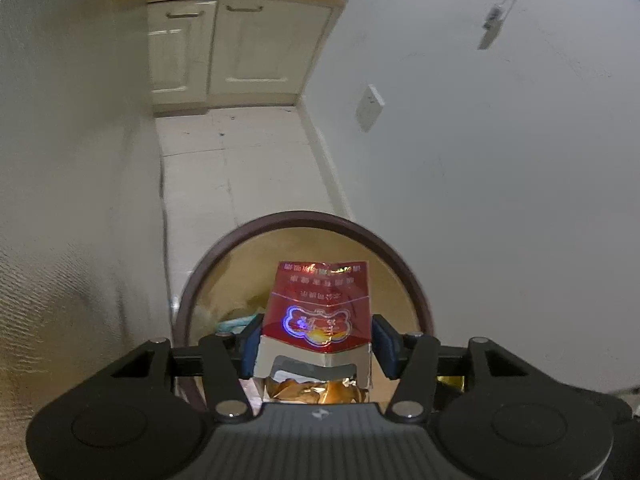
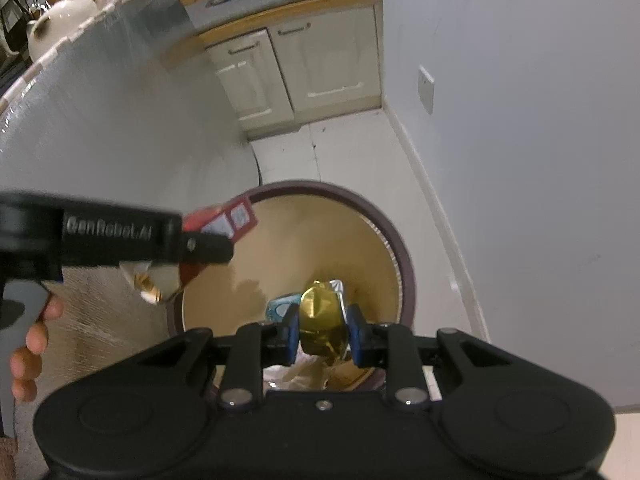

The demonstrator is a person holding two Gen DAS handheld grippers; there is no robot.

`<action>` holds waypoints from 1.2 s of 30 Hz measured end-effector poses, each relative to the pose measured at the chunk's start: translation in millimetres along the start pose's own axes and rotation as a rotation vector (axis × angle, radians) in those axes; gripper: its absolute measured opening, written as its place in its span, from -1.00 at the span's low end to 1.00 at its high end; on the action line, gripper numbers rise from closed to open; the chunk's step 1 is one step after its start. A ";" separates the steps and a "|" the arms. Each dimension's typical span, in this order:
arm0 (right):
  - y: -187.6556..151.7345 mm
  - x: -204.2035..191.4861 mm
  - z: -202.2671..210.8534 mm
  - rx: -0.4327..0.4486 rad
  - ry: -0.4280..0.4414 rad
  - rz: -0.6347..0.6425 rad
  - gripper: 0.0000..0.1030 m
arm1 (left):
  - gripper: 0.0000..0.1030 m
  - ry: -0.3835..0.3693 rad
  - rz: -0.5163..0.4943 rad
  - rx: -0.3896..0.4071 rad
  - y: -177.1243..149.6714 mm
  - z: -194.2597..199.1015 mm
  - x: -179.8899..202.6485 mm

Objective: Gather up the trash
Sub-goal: 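Open both tools to drop the box and wrapper into the wastebasket, then raise both tools from the wastebasket back toward the table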

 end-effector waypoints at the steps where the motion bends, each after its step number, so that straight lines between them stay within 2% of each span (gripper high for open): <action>1: -0.6 -1.8 -4.5 -0.008 0.001 0.002 -0.51 | 0.34 0.015 0.002 -0.005 -0.6 -1.6 -0.7; 3: -1.3 -4.9 -14.6 -0.024 0.004 0.006 -0.51 | 0.58 0.040 0.014 -0.009 0.0 -4.4 -2.6; 4: -0.6 -4.9 -19.2 -0.030 0.005 0.007 -0.51 | 0.62 0.054 0.020 -0.014 -0.1 -5.6 -4.6; 13: 5.7 -10.6 -50.0 -0.082 0.020 0.052 -0.49 | 0.76 0.118 0.024 -0.072 -3.8 -18.7 -14.1; 17: 2.4 -13.0 -55.8 -0.094 0.020 0.091 -0.14 | 0.85 0.136 0.027 -0.077 -5.4 -20.9 -16.4; 22: -5.4 -7.7 -54.7 -0.106 -0.001 0.080 -0.08 | 0.94 0.182 0.050 -0.088 -13.3 -21.1 -24.4; 26: -8.2 -1.9 -47.2 -0.098 -0.012 0.073 -0.01 | 1.00 0.205 0.027 -0.092 -20.1 -21.0 -22.8; 32: -4.2 2.4 -32.8 -0.059 -0.028 0.068 0.23 | 1.00 0.250 0.018 -0.108 -34.8 -18.1 -26.6; 36: -4.1 1.6 -19.4 -0.028 -0.029 0.074 0.51 | 1.00 0.278 0.014 -0.102 -41.0 -15.0 -28.7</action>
Point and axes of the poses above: each gripper's, at about its wrist camera, not at the fingertips, and z roughly against the way its jaws point, x to its right, y to its top, the point moved 3 cm from there along -z, roughly the way its jaws point, and after that the axes turned 2 degrees about -x, right-handed, at the moved point
